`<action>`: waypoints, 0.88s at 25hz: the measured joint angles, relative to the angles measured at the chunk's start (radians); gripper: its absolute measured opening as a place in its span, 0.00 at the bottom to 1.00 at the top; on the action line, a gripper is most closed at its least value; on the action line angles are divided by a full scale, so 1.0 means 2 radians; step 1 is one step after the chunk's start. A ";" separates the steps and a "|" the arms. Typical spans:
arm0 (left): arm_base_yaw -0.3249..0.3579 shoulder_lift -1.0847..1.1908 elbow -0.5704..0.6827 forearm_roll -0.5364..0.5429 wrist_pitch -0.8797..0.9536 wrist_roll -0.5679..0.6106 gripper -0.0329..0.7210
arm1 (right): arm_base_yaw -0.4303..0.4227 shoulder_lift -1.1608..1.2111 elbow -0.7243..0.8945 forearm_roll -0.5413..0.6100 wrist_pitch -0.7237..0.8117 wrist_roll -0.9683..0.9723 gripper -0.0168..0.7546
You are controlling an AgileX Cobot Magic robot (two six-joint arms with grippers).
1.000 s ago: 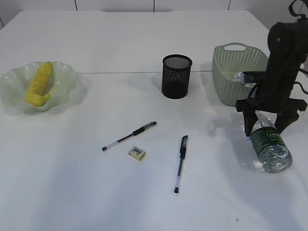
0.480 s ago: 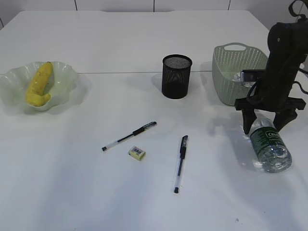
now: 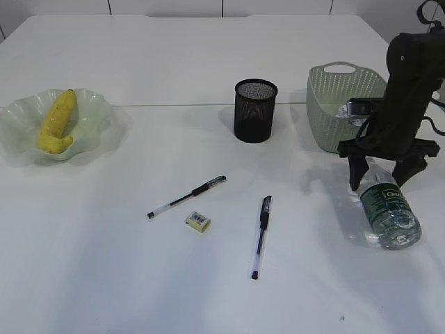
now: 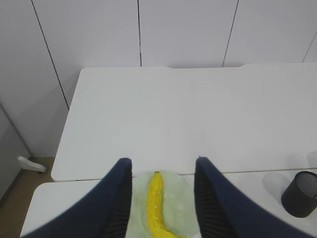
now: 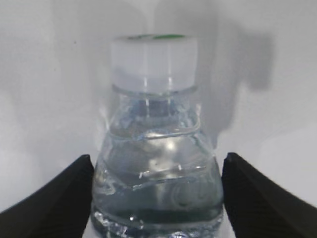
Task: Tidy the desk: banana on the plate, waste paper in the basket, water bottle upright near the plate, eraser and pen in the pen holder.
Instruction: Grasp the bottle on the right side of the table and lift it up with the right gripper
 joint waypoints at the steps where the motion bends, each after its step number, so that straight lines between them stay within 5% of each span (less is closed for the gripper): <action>1: 0.000 0.000 0.000 0.000 0.000 0.000 0.43 | 0.000 0.001 0.000 0.000 -0.001 0.000 0.78; 22: 0.000 0.009 0.003 0.000 0.000 0.000 0.43 | 0.000 0.013 -0.008 -0.005 -0.012 0.000 0.78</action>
